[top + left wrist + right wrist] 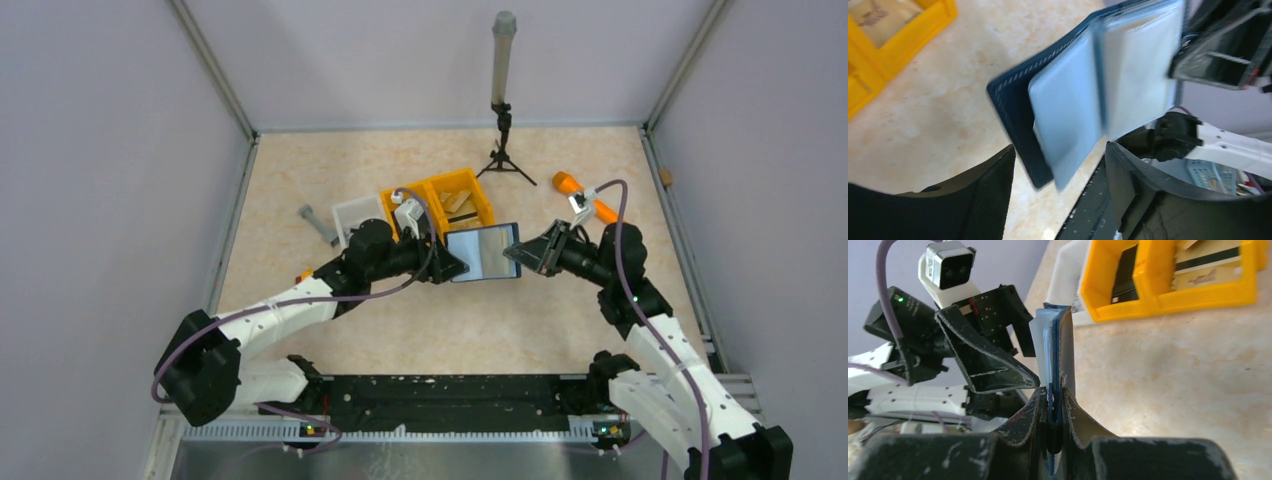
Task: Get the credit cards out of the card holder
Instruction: Remove the credit card from the card holder.
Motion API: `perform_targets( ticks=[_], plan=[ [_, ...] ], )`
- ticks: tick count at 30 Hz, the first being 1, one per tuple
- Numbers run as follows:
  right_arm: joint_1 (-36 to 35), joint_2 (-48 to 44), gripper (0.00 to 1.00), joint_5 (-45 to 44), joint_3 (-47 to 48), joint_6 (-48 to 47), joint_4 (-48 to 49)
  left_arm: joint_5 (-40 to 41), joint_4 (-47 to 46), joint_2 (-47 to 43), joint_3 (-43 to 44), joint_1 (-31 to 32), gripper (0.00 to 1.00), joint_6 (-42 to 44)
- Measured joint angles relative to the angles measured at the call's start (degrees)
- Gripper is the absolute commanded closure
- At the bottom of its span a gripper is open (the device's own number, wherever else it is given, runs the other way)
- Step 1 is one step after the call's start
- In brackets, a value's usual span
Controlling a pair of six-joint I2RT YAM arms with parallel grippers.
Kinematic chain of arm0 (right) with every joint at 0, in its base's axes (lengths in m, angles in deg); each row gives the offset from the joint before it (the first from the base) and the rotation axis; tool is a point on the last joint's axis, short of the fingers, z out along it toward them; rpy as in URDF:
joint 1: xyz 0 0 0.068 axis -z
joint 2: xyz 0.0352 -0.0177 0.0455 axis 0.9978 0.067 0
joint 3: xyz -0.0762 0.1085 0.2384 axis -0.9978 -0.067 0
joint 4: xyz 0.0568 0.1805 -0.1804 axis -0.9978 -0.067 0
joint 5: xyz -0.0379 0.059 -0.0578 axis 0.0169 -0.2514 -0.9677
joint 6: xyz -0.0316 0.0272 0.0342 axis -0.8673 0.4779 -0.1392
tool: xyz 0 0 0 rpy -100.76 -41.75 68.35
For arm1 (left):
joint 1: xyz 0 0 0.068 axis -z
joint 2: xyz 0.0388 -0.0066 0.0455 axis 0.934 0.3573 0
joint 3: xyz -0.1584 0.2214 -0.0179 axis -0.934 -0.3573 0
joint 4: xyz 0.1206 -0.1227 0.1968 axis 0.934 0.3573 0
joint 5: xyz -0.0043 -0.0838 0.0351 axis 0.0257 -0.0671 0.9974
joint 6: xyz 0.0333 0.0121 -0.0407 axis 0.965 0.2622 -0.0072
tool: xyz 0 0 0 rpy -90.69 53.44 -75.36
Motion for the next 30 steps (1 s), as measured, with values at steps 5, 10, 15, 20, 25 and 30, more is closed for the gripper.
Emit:
perform_targets(
  ticks=[5,10,15,20,25,30],
  plan=[
    [0.0,-0.42,1.0,-7.1,5.95,-9.55,-10.99,3.82,7.45,-0.24,2.51,-0.07,0.22,3.93],
    [0.0,0.26,1.0,-9.4,7.54,-12.98,-15.15,2.34,6.19,1.97,3.34,0.2,0.21,3.91],
    [-0.11,0.9,1.0,-10.54,7.74,-14.6,-17.64,3.06,6.16,4.04,5.33,1.01,0.23,3.91],
    [-0.33,0.9,1.0,-10.71,7.74,-15.47,-17.92,5.42,8.15,3.89,9.09,2.21,0.23,3.85],
    [-0.46,0.92,1.0,-10.71,7.72,-15.65,-17.88,10.6,14.99,5.99,20.68,4.61,0.25,3.74],
    [-0.9,1.18,1.0,-10.69,7.72,-15.98,-17.79,17.51,27.06,12.98,36.87,6.93,0.24,4.72]
  ],
)
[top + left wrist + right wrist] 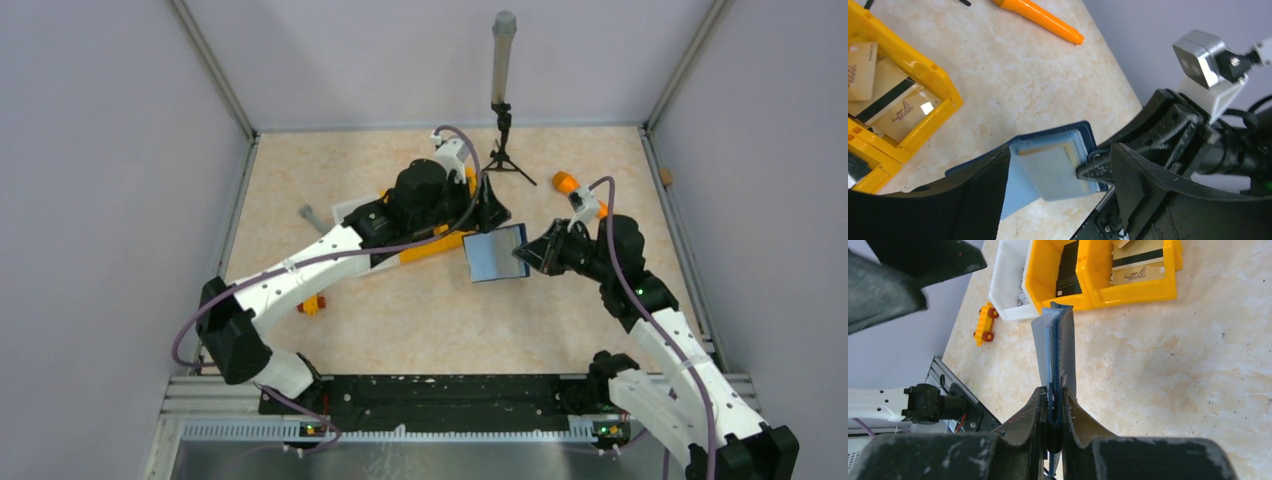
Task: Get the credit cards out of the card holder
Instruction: Remove the credit card from the card holder.
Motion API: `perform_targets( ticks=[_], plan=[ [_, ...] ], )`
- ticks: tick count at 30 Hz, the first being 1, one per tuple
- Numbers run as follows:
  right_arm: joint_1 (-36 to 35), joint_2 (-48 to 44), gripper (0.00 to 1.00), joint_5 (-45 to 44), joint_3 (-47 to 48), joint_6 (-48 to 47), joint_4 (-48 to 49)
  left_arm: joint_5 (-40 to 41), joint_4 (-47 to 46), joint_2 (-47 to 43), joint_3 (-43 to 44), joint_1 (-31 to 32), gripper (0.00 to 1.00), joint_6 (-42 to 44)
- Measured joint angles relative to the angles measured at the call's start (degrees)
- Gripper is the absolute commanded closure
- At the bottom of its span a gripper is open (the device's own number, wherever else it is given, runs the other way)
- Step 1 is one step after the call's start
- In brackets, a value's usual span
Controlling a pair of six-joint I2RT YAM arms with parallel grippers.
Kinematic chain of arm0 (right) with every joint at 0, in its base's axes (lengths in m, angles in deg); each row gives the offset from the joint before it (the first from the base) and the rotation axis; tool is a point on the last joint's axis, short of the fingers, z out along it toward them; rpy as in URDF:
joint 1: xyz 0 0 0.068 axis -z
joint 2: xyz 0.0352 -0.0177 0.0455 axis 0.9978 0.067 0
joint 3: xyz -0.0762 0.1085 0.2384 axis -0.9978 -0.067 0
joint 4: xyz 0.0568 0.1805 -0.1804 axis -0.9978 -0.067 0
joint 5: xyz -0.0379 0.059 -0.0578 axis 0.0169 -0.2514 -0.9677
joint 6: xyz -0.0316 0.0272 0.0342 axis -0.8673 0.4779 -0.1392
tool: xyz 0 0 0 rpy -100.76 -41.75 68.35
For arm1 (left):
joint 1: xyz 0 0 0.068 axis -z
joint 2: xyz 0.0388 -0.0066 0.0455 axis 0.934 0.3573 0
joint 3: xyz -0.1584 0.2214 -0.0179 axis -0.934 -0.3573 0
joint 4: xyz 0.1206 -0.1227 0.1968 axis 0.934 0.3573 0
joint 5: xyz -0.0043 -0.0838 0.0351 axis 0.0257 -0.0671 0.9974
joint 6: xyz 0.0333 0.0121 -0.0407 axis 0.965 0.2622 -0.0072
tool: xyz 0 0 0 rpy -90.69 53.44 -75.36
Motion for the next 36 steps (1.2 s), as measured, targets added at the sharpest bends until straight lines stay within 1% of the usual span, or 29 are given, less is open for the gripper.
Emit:
perform_targets(
  ticks=[4,8,12,14,17,20,22,24,27,31,36],
  plan=[
    [-0.24,-0.02,1.0,-0.02,0.0,-0.07,0.0,2.51,7.32,6.32,8.59,0.68,0.25,0.9],
    [-0.24,0.0,1.0,-0.04,0.0,-0.07,0.0,5.09,12.98,9.99,11.13,1.36,0.29,1.57],
    [-0.24,-0.02,1.0,-0.04,0.0,-0.07,0.0,6.56,16.55,11.08,11.43,1.81,0.29,2.21],
    [-0.26,-0.02,1.0,-0.04,0.0,-0.07,0.02,6.71,17.09,11.08,11.58,1.86,0.27,2.43],
    [-0.26,0.0,1.0,0.02,0.0,-0.07,0.04,6.69,17.29,11.19,12.17,1.88,0.29,2.67],
    [-0.28,0.0,1.0,0.02,0.0,-0.07,0.07,6.71,17.38,11.98,13.44,1.88,0.36,2.84],
    [-0.28,0.04,1.0,0.0,0.0,-0.07,0.07,6.8,17.77,12.81,14.27,1.88,0.44,2.93],
    [-0.31,0.09,1.0,-0.04,0.0,-0.04,0.07,7.37,18.62,13.66,14.62,1.9,0.5,3.15],
    [-0.31,0.09,1.0,-0.33,0.0,-0.04,0.04,8.48,20.9,14.36,14.62,1.88,0.55,3.78],
    [-0.31,0.09,1.0,-0.83,0.0,-0.04,0.02,11.43,24.33,14.43,14.32,1.88,0.54,4.57],
    [-0.31,0.09,1.0,-0.96,0.0,-0.02,0.04,15.3,27.1,14.29,11.1,1.88,0.54,4.79]
  ],
)
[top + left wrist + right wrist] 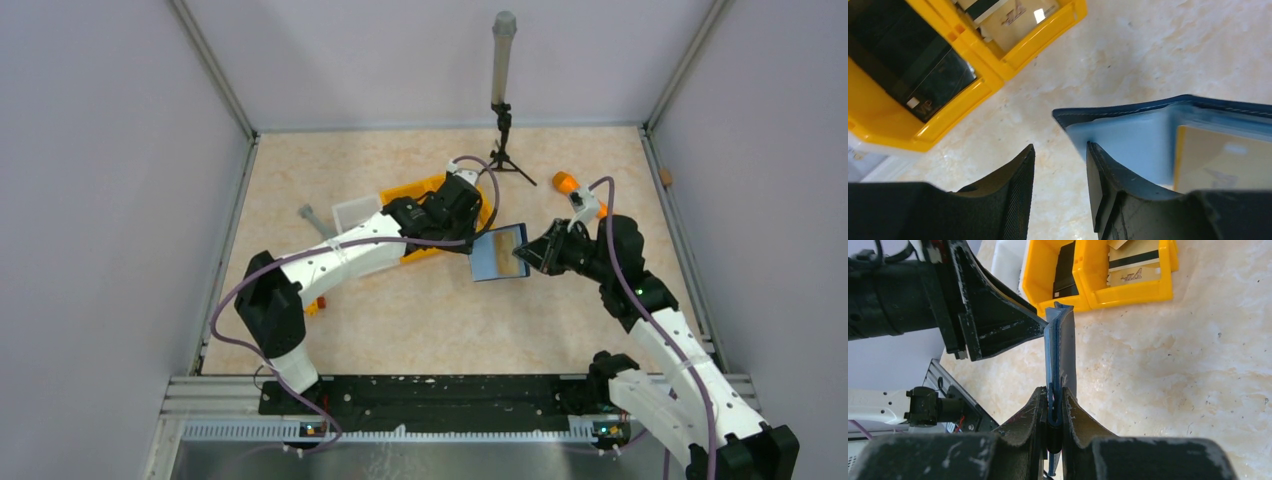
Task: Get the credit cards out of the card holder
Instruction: Remove the credit card from the card holder.
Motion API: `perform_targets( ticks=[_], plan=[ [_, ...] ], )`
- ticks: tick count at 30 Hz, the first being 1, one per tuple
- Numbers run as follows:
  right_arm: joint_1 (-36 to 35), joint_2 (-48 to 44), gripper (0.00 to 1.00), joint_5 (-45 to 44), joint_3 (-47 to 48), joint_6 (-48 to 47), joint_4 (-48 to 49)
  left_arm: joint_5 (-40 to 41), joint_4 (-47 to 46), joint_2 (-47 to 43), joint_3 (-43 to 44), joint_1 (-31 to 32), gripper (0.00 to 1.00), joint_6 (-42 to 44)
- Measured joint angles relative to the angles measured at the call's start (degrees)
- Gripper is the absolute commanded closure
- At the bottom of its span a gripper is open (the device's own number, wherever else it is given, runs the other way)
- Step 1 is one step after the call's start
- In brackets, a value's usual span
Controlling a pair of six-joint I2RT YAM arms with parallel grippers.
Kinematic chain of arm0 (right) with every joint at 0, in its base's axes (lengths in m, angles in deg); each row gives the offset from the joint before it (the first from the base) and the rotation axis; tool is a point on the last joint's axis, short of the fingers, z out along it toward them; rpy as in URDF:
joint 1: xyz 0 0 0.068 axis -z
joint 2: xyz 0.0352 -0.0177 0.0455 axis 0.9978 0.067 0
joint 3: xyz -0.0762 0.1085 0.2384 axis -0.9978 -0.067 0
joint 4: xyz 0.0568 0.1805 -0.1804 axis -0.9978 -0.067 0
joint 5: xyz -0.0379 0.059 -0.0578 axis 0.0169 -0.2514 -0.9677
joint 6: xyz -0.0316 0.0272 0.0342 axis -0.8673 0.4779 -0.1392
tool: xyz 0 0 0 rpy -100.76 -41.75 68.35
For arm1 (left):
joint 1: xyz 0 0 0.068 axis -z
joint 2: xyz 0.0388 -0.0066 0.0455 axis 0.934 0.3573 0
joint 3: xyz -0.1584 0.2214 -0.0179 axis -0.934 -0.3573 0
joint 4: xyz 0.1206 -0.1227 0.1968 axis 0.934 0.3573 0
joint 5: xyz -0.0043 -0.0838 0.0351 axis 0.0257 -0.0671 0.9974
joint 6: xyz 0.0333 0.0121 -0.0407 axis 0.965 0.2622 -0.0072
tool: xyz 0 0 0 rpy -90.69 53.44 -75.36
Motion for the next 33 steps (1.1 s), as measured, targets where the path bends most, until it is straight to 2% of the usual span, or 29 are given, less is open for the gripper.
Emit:
perform_targets(
  ticks=[6,14,19,27,33],
  plan=[
    [0.0,0.0,1.0,0.31,0.0,0.52,0.02,3.08,0.72,-1.75,-5.11,0.0,0.54,-0.2],
    [-0.04,0.02,1.0,1.86,-3.76,3.48,3.52,-0.66,-8.96,-22.64,-25.99,-0.33,0.58,-2.12],
    [-0.04,0.17,1.0,4.04,-9.07,7.72,9.62,-6.69,-16.94,-31.12,-31.78,-0.44,0.57,-4.09],
    [-0.04,0.22,1.0,8.76,-16.17,17.18,23.06,-18.4,-30.58,-30.49,-36.61,-1.33,0.59,-8.48],
    [-0.04,-0.57,1.0,10.54,-17.7,22.23,30.12,-28.7,-42.86,-26.43,-40.35,-6.75,0.58,-13.97]
  ],
)
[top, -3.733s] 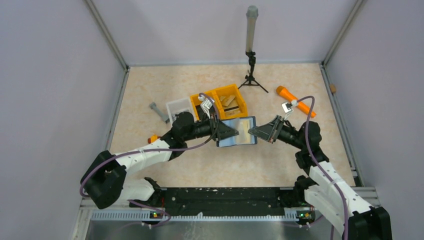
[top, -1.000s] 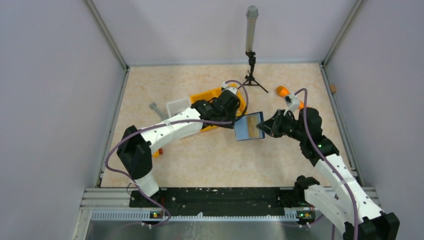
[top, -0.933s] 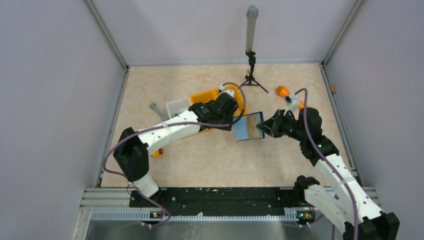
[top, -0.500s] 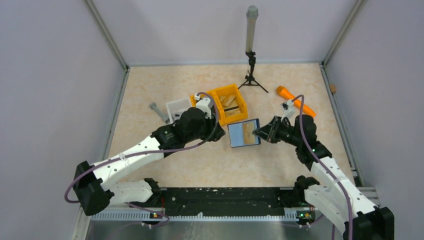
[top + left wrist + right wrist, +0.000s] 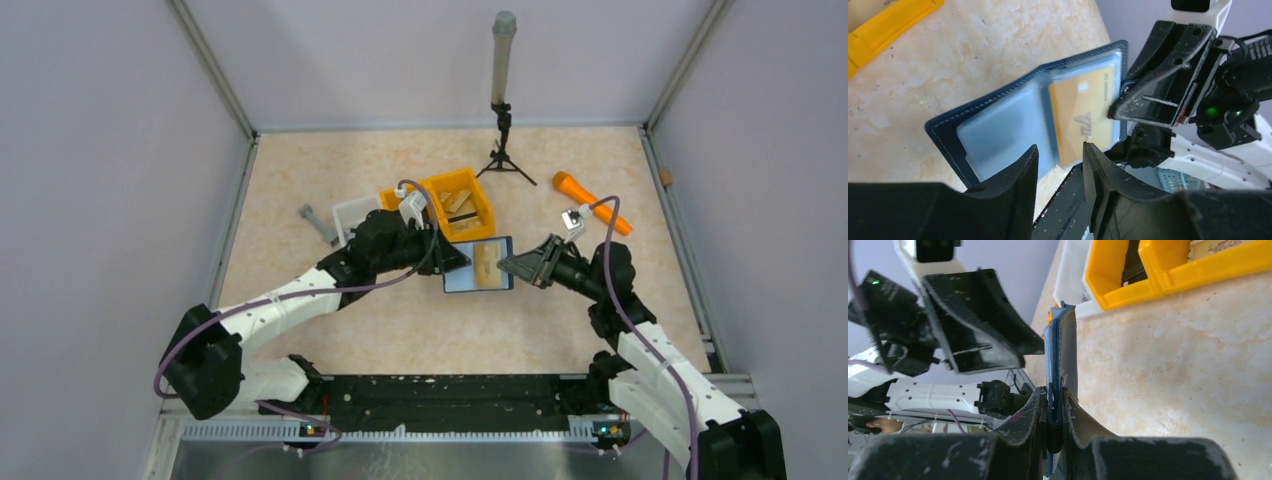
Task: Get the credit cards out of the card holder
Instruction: Remove the credit card from the card holder.
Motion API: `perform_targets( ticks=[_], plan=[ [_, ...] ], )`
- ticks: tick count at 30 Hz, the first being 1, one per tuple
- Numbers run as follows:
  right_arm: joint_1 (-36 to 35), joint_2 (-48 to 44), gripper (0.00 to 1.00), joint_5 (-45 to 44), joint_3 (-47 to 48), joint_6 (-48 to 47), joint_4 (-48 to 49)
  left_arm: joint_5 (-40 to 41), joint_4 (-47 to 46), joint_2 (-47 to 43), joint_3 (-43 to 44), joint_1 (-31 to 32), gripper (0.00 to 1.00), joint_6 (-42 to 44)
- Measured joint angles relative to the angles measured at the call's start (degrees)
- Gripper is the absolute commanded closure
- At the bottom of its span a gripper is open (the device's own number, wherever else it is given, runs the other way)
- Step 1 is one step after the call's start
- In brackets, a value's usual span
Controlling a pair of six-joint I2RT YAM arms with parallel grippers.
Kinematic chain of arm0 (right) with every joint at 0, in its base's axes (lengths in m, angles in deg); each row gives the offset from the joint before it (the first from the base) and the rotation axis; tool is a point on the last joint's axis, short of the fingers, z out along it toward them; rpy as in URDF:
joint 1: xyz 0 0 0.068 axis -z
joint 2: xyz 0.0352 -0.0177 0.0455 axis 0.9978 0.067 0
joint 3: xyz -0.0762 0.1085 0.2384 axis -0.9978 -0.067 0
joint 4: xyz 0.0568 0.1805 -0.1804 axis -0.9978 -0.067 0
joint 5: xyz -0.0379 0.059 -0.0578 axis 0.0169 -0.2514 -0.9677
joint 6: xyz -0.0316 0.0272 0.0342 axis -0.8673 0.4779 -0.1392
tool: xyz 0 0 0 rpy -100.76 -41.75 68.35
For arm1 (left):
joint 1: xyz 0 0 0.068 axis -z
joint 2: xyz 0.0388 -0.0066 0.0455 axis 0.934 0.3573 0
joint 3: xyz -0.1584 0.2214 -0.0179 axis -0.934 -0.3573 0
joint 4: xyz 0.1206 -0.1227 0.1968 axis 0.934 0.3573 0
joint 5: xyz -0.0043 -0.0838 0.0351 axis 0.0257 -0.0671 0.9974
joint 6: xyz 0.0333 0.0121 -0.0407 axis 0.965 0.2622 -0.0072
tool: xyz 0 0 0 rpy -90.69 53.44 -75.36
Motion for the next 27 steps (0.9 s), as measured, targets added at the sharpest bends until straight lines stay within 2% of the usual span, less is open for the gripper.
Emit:
perform_targets(
  ticks=[3,8,18,22,27],
  plan=[
    [0.0,-0.17,1.0,0.72,-0.31,1.79,2.12,-4.92,-4.83,2.03,-1.77,-2.58,0.57,-3.02],
    [0.0,-0.22,1.0,1.9,-0.76,5.07,6.08,-10.1,-9.2,3.23,-1.9,-3.04,0.56,-5.25],
    [0.0,3.02,1.0,4.98,-1.95,11.17,14.34,-15.1,-14.05,5.09,-1.9,-3.15,0.58,-7.91],
    [0.0,3.78,1.0,5.33,-2.21,12.9,17.05,-16.55,-16.59,5.14,-2.43,-3.98,0.61,-9.38],
    [0.0,3.78,1.0,5.99,-2.21,13.62,18.6,-18.95,-24.46,5.14,-5.51,-5.05,0.7,-12.76]
  ],
)
